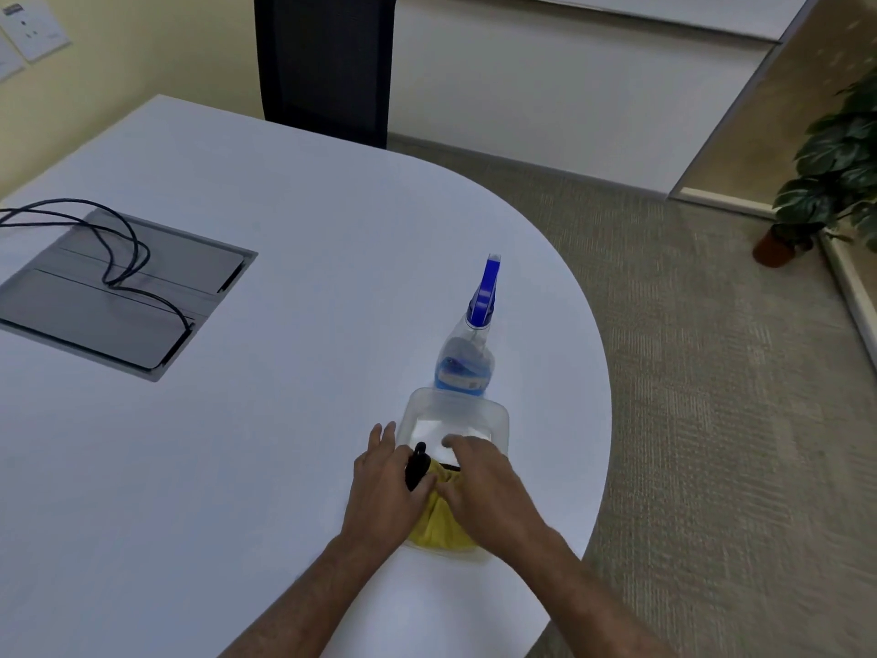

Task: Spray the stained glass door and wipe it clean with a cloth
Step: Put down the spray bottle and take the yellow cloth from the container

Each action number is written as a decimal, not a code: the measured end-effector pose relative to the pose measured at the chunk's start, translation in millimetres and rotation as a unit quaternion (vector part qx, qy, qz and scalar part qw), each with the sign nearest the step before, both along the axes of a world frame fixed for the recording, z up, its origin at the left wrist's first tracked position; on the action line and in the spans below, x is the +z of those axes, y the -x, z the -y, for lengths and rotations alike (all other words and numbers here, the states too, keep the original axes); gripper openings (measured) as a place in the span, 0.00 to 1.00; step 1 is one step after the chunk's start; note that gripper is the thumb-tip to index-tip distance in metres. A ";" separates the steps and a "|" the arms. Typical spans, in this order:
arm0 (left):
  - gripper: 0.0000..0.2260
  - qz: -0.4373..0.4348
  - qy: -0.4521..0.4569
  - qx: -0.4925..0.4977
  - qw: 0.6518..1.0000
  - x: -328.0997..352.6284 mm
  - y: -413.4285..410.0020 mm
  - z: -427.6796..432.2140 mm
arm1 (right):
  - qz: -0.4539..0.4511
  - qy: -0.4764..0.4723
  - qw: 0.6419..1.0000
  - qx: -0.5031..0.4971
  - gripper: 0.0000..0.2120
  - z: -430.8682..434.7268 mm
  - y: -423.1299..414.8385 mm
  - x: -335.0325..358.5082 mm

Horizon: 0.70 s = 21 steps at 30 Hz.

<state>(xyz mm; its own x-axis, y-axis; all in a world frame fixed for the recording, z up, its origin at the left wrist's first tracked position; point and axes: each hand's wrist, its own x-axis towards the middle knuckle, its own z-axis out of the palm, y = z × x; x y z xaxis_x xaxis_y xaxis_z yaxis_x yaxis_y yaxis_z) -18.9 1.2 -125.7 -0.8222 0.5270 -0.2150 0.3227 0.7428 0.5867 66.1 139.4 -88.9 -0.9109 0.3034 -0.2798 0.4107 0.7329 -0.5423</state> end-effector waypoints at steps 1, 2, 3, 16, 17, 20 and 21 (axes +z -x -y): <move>0.14 0.006 -0.015 0.011 1.000 -1.6 -2.4 0.1 | 0.036 -0.046 0.997 0.042 0.28 -0.5 2.0 -3.8; 0.13 0.013 -0.030 0.020 0.999 -3.1 -4.8 0.4 | 0.068 -0.087 0.991 0.070 0.29 -0.3 4.8 -7.0; 0.12 0.019 -0.044 0.028 0.998 -4.7 -7.1 1.1 | 0.100 -0.118 0.984 0.088 0.30 0.7 7.8 -10.5; 0.13 0.015 -0.075 0.025 0.997 -9.3 -16.9 7.1 | 0.211 -0.225 0.933 0.185 0.33 -2.6 32.0 -21.3; 0.13 0.014 -0.071 0.023 0.997 -9.2 -17.3 7.0 | 0.219 -0.226 0.930 0.190 0.33 -2.6 33.4 -21.0; 0.15 0.008 -0.060 0.022 0.998 -7.5 -17.9 6.0 | 0.237 -0.214 0.925 0.205 0.33 -3.7 38.7 -22.7; 0.15 0.009 -0.055 0.022 0.998 -6.6 -17.9 5.6 | 0.242 -0.208 0.925 0.208 0.33 -4.2 40.0 -23.7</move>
<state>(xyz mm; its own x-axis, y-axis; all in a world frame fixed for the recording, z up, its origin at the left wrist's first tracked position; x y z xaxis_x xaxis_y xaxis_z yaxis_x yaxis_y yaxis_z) -1.0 -4.4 -132.2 -0.8419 0.5115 -0.1722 0.2796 0.6863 0.6714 26.0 143.6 -112.6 -0.7720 0.1273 -0.6228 0.1671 0.9859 -0.0056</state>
